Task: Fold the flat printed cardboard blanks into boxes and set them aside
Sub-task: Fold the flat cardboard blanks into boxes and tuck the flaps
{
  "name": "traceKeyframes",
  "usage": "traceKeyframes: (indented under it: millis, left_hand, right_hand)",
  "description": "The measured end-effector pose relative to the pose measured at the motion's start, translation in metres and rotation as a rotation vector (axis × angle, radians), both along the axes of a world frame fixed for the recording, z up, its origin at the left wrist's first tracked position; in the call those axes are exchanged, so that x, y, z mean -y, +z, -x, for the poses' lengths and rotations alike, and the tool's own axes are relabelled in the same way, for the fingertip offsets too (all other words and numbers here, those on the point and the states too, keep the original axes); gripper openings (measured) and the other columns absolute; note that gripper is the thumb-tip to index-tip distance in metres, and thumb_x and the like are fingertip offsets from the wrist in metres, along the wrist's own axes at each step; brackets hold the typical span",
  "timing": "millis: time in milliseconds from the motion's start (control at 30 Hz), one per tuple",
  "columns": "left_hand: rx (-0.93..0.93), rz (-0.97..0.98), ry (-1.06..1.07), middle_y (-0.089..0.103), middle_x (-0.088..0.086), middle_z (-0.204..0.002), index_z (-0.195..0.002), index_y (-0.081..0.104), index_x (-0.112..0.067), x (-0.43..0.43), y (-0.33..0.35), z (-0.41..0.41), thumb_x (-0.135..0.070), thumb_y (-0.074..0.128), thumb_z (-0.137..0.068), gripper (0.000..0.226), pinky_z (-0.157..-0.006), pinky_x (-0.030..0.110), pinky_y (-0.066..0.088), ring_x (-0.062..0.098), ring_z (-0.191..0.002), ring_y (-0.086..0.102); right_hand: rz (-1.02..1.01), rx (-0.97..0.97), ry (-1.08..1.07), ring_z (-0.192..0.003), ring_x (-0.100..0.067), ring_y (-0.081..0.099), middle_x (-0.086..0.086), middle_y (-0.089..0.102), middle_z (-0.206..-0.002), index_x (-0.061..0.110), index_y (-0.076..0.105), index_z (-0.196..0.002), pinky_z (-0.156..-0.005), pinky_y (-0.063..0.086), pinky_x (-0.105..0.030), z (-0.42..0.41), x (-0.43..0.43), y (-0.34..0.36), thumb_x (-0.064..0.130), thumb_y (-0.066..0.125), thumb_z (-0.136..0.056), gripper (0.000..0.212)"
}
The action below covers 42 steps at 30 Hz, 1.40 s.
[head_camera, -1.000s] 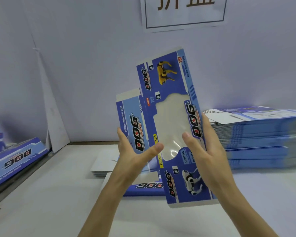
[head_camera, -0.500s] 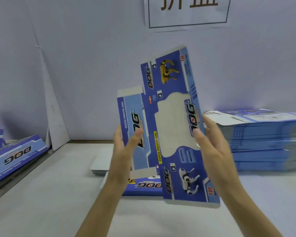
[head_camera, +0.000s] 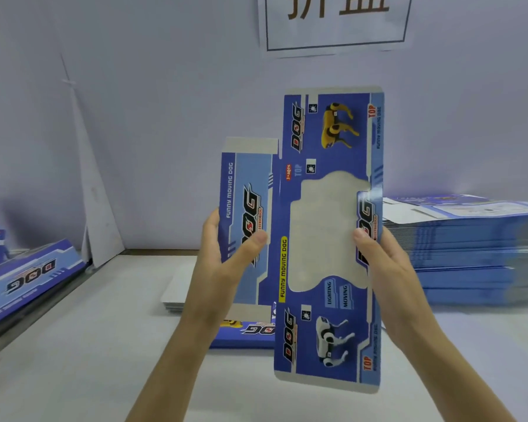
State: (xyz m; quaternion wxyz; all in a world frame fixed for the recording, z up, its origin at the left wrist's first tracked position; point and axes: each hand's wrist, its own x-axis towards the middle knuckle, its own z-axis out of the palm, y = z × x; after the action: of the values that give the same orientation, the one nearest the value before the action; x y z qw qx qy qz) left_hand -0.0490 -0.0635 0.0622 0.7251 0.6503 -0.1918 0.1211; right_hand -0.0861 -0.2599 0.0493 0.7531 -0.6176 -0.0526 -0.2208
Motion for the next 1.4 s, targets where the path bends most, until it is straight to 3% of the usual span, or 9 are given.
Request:
traceKeyframes:
  millis: [200,333,467,667,767,867,1000,1200,1400]
  left_hand:
    - [0.049,-0.043,0.041,0.057,-0.018,-0.118,-0.135,0.037,-0.037,0.0,0.0,0.002,-0.052,0.064,-0.062,0.079,-0.063,0.009,0.051,-0.005,-0.104,0.059]
    - [0.054,-0.092,0.027,0.058,-0.037,-0.105,-0.121,0.034,-0.052,0.003,-0.001,0.005,-0.055,0.069,-0.058,0.072,-0.066,0.005,0.049,-0.017,-0.101,0.056]
    - [0.017,-0.035,-0.001,0.059,-0.02,-0.115,-0.131,0.037,-0.042,-0.002,0.0,0.002,-0.054,0.079,-0.066,0.078,-0.065,0.011,0.052,-0.007,-0.102,0.06]
    - [0.026,-0.039,-0.019,0.058,-0.022,-0.114,-0.13,0.038,-0.042,-0.004,0.0,0.0,-0.055,0.066,-0.057,0.078,-0.067,0.016,0.056,-0.001,-0.105,0.061]
    - [0.074,-0.162,0.091,0.041,-0.027,-0.12,-0.145,0.015,-0.046,-0.003,0.001,0.003,-0.058,0.068,-0.058,0.102,-0.072,0.006,0.05,-0.015,-0.113,0.047]
    - [0.272,-0.398,0.332,0.015,-0.03,-0.113,-0.138,-0.013,-0.053,-0.01,0.004,0.006,-0.059,0.064,-0.065,0.106,-0.071,-0.015,0.025,-0.035,-0.108,0.02]
    - [0.26,-0.398,0.332,0.023,-0.017,-0.128,-0.141,0.02,-0.051,-0.025,0.007,0.001,-0.049,0.064,-0.072,0.081,-0.063,-0.007,0.038,-0.012,-0.108,0.039]
    - [0.105,-0.2,0.217,0.045,-0.009,-0.11,-0.096,0.041,-0.042,-0.024,0.008,0.0,-0.044,0.071,-0.063,0.044,-0.052,0.002,0.044,-0.023,-0.085,0.052]
    - [0.103,-0.262,0.173,0.056,0.002,-0.116,-0.09,0.038,-0.034,-0.022,0.009,0.004,-0.058,0.083,-0.044,0.069,-0.066,0.022,0.057,0.013,-0.101,0.065]
  right_hand:
    - [-0.003,0.016,-0.001,-0.076,-0.007,0.073,0.011,0.075,-0.088,0.029,0.06,-0.111,-0.049,0.054,-0.021,0.002,-0.003,0.002,0.042,0.057,-0.082,0.033]
    - [0.055,0.054,0.001,-0.081,0.007,0.068,0.022,0.072,-0.093,0.034,0.057,-0.114,-0.051,0.051,-0.012,0.003,-0.01,0.001,0.043,0.057,-0.079,0.036]
    - [-0.014,0.023,0.061,-0.083,-0.009,0.073,0.009,0.075,-0.098,0.028,0.06,-0.117,-0.054,0.055,-0.02,0.002,-0.006,0.001,0.043,0.06,-0.078,0.042]
    - [0.008,0.034,0.06,-0.077,-0.016,0.074,0.002,0.076,-0.091,0.025,0.061,-0.111,-0.052,0.057,-0.027,0.005,0.003,0.007,0.038,0.062,-0.077,0.036]
    - [0.138,0.103,0.068,-0.078,-0.015,0.074,0.002,0.076,-0.091,0.019,0.061,-0.11,-0.053,0.056,-0.023,0.01,0.005,0.014,0.028,0.061,-0.082,0.03]
    - [0.277,0.167,0.128,-0.084,-0.016,0.073,0.001,0.076,-0.095,0.029,0.07,-0.102,-0.062,0.057,-0.021,0.017,0.008,0.019,0.027,0.064,-0.082,0.022]
    - [0.415,0.131,0.243,-0.08,-0.014,0.074,0.003,0.076,-0.092,0.042,0.073,-0.09,-0.06,0.055,-0.017,0.022,0.008,0.022,0.028,0.062,-0.082,0.02]
    - [0.475,0.065,0.179,-0.082,-0.008,0.071,0.009,0.074,-0.094,0.028,0.065,-0.107,-0.063,0.054,-0.016,0.016,0.004,0.016,0.034,0.064,-0.09,0.018]
    - [0.566,-0.076,0.13,-0.083,0.023,0.056,0.042,0.062,-0.084,0.077,0.053,-0.083,-0.061,0.038,0.005,0.02,-0.001,0.021,0.067,0.06,-0.065,0.022]
